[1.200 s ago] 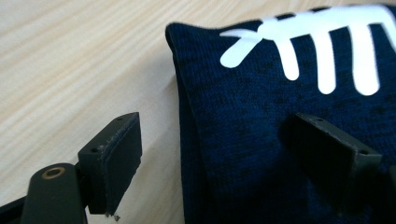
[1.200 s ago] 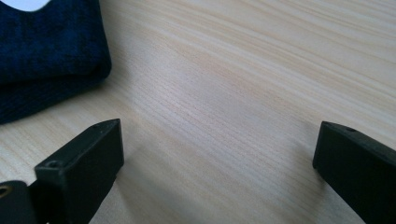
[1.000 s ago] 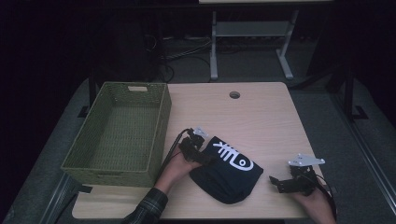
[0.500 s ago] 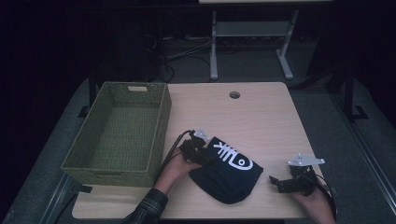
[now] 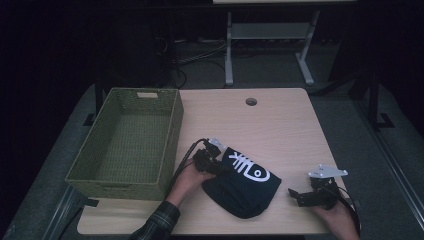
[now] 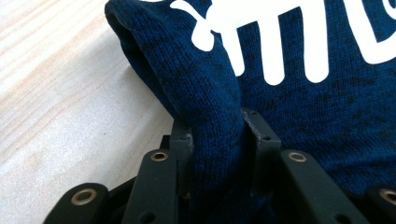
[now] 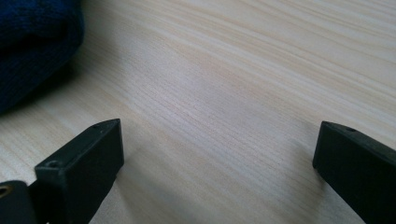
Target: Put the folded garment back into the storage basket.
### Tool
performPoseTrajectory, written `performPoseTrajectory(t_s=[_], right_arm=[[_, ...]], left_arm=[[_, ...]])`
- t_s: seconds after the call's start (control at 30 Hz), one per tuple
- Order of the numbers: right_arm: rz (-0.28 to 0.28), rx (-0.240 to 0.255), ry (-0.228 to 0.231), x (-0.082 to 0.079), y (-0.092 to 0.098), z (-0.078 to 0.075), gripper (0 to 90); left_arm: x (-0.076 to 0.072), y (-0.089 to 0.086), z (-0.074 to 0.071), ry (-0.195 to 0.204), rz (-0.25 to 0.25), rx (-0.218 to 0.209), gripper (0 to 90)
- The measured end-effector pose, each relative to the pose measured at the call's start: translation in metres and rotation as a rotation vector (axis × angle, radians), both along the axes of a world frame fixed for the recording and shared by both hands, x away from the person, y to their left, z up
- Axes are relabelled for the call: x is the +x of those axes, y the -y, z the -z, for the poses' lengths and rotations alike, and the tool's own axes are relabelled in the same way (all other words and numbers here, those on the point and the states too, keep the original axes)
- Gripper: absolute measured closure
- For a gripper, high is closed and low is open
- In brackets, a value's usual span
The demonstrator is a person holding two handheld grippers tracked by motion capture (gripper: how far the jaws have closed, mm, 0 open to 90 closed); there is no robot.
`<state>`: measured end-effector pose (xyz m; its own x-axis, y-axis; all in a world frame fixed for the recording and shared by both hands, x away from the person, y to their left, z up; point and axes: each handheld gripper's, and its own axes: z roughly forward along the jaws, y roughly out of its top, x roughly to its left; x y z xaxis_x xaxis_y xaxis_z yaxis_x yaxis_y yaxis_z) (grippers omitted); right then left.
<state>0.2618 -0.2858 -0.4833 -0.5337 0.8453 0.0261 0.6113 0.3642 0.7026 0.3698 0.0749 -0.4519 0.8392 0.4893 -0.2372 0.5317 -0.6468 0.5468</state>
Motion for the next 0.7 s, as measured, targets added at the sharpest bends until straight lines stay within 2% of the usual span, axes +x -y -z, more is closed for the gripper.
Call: performPoseTrajectory(t_s=[0.2,0.5,0.7], right_arm=[[0.003,0.001,-0.002,0.0,0.0,0.0,1.6],[0.003,0.002,-0.003,0.0,0.0,0.0,1.6],[0.003,0.002,-0.003,0.0,0.0,0.0,1.6]], left_arm=[[0.0,0.003,-0.014,-0.02,-0.005,0.041,70.7],[-0.002,0.008,-0.053,0.003,-0.004,0.115,70.9],[-0.004,0.008,-0.08,0.027,0.004,0.135,70.9]])
